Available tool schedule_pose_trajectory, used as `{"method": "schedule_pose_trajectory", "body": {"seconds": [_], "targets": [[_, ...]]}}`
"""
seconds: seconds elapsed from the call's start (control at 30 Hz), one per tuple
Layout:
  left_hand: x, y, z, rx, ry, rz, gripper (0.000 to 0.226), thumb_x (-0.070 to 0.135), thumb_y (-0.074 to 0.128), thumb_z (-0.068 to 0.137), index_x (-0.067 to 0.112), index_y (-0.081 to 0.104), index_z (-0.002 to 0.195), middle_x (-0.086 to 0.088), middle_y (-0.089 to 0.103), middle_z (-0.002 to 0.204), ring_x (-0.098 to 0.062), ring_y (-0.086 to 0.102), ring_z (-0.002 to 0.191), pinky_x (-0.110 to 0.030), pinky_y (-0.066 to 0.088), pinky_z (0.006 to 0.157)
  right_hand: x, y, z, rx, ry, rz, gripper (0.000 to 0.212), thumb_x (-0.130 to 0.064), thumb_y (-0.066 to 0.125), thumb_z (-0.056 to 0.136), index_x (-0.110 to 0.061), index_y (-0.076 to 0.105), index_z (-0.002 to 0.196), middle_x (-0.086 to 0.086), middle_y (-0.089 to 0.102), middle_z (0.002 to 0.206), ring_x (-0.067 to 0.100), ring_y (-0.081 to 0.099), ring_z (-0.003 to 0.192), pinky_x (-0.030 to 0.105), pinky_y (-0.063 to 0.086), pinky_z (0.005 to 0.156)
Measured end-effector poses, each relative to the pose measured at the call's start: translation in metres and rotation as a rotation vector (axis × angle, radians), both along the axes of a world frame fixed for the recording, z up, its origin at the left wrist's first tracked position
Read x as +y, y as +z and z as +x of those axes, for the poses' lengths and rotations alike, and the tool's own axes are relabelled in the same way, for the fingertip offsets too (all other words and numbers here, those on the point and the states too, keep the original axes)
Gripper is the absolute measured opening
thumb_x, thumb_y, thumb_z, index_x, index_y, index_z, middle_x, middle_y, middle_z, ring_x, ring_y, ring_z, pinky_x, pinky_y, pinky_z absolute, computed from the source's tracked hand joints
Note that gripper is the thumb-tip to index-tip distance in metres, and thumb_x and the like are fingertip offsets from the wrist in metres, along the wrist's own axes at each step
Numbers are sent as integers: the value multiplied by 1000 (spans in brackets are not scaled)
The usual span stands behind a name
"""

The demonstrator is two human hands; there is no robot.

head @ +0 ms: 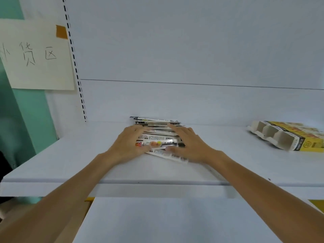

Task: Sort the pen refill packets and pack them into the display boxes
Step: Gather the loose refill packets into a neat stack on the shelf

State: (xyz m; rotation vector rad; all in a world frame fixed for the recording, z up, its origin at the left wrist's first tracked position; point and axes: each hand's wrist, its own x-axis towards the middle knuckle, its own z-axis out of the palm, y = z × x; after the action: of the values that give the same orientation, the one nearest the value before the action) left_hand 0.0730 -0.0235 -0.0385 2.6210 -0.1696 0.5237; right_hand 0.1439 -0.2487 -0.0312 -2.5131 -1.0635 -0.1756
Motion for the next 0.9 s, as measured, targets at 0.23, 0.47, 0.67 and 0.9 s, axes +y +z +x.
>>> {"method": "schedule_pose_trajectory", "body": {"seconds": [0.23,0.47,0.67,0.9], "targets": [[-18,5,-11,158,191,-490,50,39,51,92,25,36,138,2,46,134,-17,44,119,-24,29,89,11,7,7,366,-336,417,64,-48,31,97,-13,14,148,10,22,152,27,17,141,38,17,112],[-21,-2,-20,132,264,-270,110,71,63,51,27,26,145,-7,17,153,-23,10,143,-40,18,114,37,-7,0,266,-265,291,92,-81,33,72,-21,29,141,8,22,152,28,15,141,54,19,112],[-8,-3,-18,-46,357,-556,66,28,78,72,19,47,130,-7,39,138,-19,34,131,-26,28,102,3,-3,-8,-94,39,-72,101,-88,41,57,-36,27,143,-3,11,155,18,5,143,45,12,116],[-9,1,-21,-105,412,-776,31,26,58,90,22,53,120,1,46,133,11,42,72,-4,34,52,-1,-5,-3,-301,-33,-6,30,-33,62,85,-25,64,113,-7,52,127,16,39,121,31,31,94]]}}
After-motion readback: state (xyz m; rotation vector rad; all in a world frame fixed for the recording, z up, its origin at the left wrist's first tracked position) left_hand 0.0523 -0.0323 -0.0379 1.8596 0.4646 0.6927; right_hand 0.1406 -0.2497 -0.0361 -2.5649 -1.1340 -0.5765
